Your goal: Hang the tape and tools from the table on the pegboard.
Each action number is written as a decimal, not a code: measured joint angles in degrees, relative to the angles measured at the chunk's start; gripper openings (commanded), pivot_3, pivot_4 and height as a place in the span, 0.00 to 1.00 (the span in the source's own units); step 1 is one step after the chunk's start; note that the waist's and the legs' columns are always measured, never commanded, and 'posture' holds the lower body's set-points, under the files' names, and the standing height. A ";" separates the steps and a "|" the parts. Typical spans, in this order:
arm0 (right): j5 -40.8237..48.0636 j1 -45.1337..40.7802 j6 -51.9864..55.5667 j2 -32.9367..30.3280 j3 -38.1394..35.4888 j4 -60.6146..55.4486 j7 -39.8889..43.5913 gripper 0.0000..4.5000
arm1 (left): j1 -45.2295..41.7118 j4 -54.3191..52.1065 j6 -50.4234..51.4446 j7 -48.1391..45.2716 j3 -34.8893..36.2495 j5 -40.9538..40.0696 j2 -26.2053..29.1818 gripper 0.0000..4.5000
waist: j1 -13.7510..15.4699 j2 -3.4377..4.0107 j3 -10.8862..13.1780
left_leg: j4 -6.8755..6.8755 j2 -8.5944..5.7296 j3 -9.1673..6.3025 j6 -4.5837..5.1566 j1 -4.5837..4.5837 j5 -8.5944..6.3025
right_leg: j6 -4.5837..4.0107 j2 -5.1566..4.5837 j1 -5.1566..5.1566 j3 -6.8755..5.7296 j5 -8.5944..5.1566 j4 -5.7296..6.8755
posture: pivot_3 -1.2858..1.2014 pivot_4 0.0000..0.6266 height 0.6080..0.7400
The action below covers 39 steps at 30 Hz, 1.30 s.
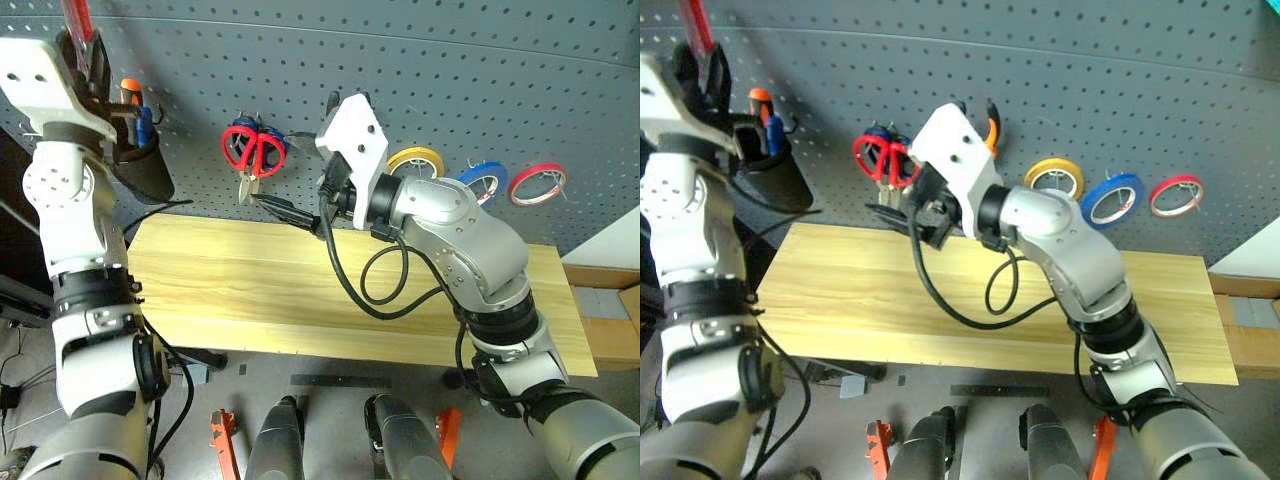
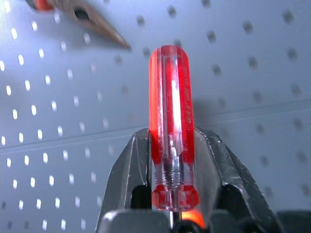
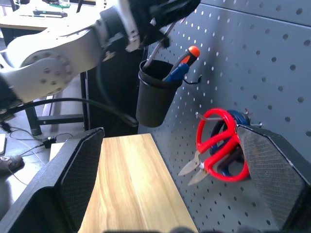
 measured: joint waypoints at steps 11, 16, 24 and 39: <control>-0.27 -0.41 0.21 -0.28 -0.02 -0.04 0.00 1.00 | -3.15 7.49 -6.76 -0.91 -0.71 0.91 0.84 0.19 | -1.43 -0.18 -0.21 | 0.01 0.02 0.01 -0.01 0.01 0.01 | -0.01 0.00 -0.03 -0.01 0.00 0.08 | 0.47 0.24 1.00; 0.04 -0.40 0.26 -0.34 -0.02 -0.12 0.11 1.00 | 0.66 7.49 -8.79 1.03 -0.67 2.11 0.88 0.19 | -1.87 -0.19 -0.23 | 0.02 0.04 0.01 -0.01 0.01 0.02 | -0.01 0.00 -0.05 0.00 0.01 0.12 | 0.47 0.24 1.00; 0.16 -0.40 0.24 -0.18 -0.02 -0.12 0.19 1.00 | 4.70 7.48 -9.00 5.33 0.08 3.27 1.51 0.41 | -2.04 -0.41 -0.60 | 0.06 0.03 0.00 -0.01 0.00 0.02 | -0.02 0.00 -0.05 -0.02 0.01 0.18 | 0.47 0.24 1.00; 1.40 1.08 0.18 -3.07 -0.67 -2.03 3.26 1.00 | 7.15 -4.08 -5.97 6.98 1.03 -0.82 -0.03 0.99 | -2.03 -0.68 -2.10 | 0.38 0.01 -0.05 0.18 0.03 -0.09 | -0.02 0.00 0.00 -0.02 0.02 0.52 | 0.47 0.22 1.00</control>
